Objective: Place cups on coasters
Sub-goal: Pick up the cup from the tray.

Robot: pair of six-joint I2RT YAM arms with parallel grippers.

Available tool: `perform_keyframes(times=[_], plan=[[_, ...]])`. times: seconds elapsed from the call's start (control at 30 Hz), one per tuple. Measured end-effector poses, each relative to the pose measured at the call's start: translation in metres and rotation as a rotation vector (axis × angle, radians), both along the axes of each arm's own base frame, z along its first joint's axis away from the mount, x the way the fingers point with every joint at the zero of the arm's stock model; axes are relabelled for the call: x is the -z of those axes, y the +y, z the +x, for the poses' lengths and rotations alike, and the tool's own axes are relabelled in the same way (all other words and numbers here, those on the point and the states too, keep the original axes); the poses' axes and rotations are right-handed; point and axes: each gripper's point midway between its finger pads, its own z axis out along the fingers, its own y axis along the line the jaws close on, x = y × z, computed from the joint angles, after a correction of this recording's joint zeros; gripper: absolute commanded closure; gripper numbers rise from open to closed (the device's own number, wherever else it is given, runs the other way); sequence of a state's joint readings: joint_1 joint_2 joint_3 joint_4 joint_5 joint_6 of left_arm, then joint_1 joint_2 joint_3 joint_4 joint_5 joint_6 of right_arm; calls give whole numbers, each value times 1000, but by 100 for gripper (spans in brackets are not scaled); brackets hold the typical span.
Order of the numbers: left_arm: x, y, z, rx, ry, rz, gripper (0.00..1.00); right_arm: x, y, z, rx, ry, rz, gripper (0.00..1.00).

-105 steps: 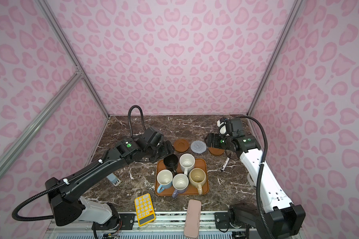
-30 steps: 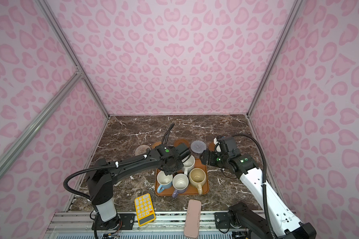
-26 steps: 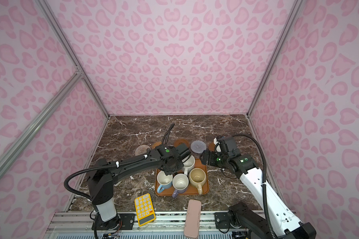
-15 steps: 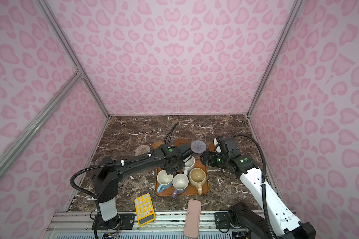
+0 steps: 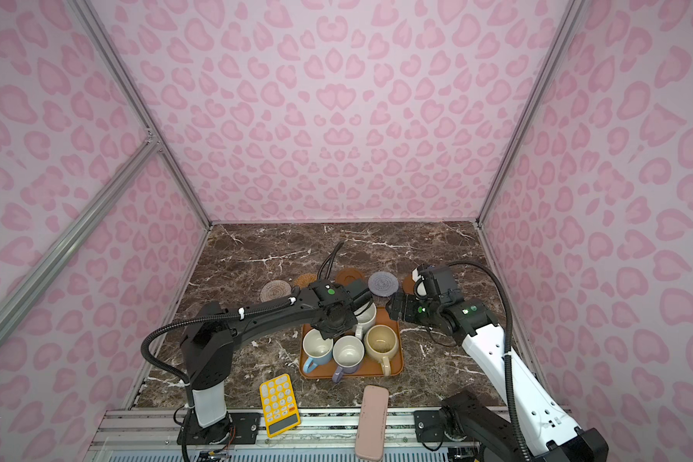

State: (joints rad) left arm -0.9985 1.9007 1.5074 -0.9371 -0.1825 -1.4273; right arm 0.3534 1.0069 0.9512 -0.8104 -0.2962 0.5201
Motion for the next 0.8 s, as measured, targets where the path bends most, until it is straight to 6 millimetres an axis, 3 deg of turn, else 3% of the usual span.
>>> perform_keyframes(times=[0.33, 0.8], plan=[[-1, 2, 1, 5, -7, 7, 99, 4, 1, 0, -3, 4, 2, 2], [-24, 4, 3, 43, -60, 28, 100, -16, 16, 5, -61, -52, 54, 3]])
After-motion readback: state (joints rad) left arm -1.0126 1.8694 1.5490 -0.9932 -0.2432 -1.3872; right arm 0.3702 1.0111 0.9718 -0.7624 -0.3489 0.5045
